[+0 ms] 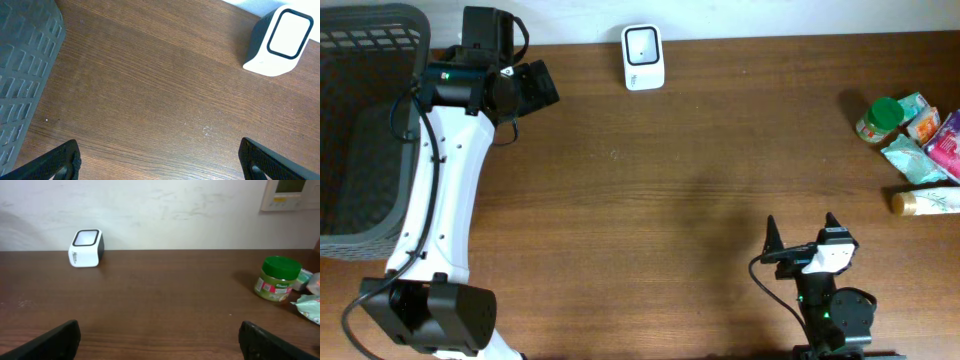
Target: Scan the item barcode
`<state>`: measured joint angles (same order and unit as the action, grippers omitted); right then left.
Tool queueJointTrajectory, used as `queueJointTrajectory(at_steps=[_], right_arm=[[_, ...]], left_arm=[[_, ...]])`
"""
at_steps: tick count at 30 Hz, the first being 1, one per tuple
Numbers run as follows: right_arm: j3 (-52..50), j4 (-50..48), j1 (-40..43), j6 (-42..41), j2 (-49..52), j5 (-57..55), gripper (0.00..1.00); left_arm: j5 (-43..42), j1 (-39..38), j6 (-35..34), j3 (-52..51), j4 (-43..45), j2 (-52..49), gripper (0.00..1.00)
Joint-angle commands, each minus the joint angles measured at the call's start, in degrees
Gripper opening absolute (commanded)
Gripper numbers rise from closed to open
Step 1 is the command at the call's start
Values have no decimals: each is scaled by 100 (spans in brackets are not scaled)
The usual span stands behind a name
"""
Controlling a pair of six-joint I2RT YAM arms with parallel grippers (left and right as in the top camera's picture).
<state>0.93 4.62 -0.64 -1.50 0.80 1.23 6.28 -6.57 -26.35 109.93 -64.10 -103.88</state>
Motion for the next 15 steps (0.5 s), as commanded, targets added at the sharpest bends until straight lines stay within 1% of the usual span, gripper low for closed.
queueJointTrajectory(at_steps=[1, 9, 15], right_arm=[[-61, 4, -205, -50, -61, -90, 99], [-61, 9, -11, 59, -61, -140, 99], [-61, 9, -15, 57, -61, -144, 99]], left_arm=[[44, -2, 98, -9, -7, -37, 99], [44, -2, 98, -9, -7, -37, 99], [44, -2, 98, -9, -7, -37, 99]])
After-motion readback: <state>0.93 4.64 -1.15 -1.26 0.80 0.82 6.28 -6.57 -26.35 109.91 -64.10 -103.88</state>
